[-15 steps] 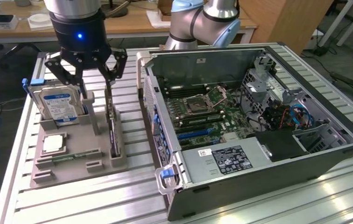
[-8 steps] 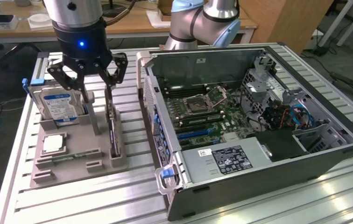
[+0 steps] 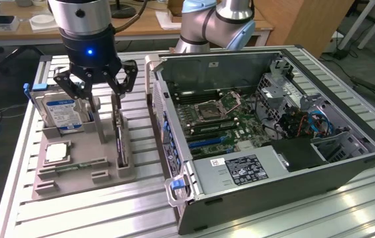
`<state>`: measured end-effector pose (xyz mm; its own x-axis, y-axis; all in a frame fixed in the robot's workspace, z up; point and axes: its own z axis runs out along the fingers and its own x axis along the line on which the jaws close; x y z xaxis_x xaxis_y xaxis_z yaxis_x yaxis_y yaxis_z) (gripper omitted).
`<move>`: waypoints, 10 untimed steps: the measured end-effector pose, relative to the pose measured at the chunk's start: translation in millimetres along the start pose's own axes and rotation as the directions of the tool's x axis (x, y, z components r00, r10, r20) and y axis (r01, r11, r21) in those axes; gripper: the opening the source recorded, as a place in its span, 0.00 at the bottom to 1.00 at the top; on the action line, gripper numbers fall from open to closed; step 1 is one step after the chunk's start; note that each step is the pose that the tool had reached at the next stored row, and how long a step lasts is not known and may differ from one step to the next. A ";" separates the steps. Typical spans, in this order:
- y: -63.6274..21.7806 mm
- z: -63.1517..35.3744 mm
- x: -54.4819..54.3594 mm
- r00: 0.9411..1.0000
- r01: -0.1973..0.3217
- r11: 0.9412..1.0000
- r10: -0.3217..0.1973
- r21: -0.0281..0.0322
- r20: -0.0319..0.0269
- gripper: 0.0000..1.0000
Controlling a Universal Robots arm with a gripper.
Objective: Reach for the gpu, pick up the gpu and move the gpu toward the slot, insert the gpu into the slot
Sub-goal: 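Pick up the gpu and move the gpu toward the slot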
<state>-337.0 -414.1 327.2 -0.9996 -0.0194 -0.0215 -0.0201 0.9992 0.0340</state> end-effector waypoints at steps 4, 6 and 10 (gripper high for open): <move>-3.4 4.7 -0.3 1.000 0.000 1.000 0.000 0.000 0.000 0.55; -5.3 7.3 -0.6 1.000 0.000 1.000 0.000 0.000 0.000 0.55; -7.5 14.5 -1.3 1.000 0.000 1.000 0.000 0.000 0.000 0.55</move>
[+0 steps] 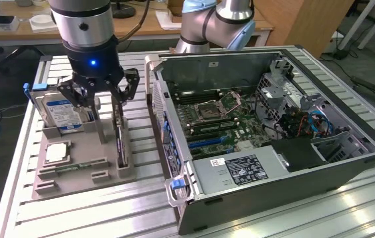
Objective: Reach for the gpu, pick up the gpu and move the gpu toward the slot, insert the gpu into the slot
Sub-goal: 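Pick up the gpu and move the gpu toward the slot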
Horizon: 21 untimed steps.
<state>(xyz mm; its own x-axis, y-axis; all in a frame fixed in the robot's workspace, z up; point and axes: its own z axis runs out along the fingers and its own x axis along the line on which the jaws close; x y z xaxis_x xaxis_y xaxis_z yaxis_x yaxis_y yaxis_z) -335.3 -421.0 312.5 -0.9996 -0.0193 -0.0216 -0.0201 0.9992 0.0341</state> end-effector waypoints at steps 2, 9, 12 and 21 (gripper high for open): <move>-1.0 3.6 -0.4 1.000 0.000 1.000 0.000 0.000 0.000 0.55; -8.7 12.6 -0.9 1.000 0.000 1.000 0.000 0.000 0.000 0.55; -11.2 17.3 -2.1 1.000 0.000 1.000 0.000 0.000 0.000 0.55; -12.5 31.7 -8.0 1.000 0.000 1.000 0.000 0.000 0.000 0.55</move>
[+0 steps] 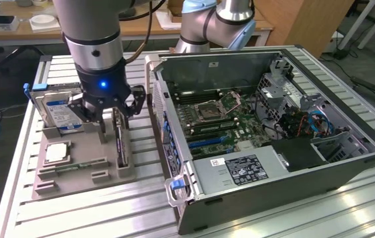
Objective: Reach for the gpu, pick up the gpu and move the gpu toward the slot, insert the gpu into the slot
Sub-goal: 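Pick up the gpu and move the gpu toward the slot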
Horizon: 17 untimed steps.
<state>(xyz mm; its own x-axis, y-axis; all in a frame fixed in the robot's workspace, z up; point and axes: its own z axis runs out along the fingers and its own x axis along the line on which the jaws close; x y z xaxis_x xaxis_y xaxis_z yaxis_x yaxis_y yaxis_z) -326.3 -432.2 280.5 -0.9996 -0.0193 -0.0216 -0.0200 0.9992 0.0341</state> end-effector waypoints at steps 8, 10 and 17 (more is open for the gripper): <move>-1.7 13.3 -0.7 1.000 0.000 1.000 0.000 0.000 0.000 0.55; -2.2 16.9 -0.7 1.000 0.000 1.000 0.000 0.000 0.000 0.55; -4.9 33.8 -0.5 1.000 -0.001 1.000 0.001 0.000 0.000 0.55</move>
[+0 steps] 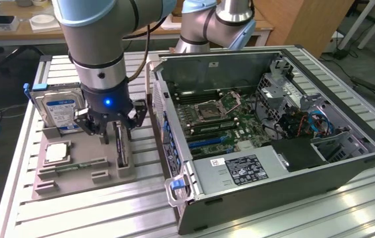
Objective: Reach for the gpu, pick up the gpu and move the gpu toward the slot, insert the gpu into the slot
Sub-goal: 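Pick up the gpu and move the gpu toward the slot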
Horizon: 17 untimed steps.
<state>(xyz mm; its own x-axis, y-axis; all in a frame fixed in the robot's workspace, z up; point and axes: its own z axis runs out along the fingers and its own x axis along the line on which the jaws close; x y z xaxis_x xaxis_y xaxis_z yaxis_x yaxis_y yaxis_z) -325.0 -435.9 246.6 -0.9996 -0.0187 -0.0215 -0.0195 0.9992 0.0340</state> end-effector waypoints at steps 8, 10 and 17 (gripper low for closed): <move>-1.4 10.3 0.1 1.000 -0.019 1.000 0.019 0.000 0.001 0.55; -0.9 10.7 0.0 1.000 -0.019 1.000 0.019 0.000 0.001 0.55; 8.0 15.6 0.0 1.000 -0.019 1.000 0.019 0.000 0.001 0.55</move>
<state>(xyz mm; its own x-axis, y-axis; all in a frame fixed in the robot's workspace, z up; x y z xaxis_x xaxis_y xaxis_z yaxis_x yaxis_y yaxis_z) -324.9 -427.4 231.3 -0.9998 0.0006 -0.0215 -0.0001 0.9994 0.0340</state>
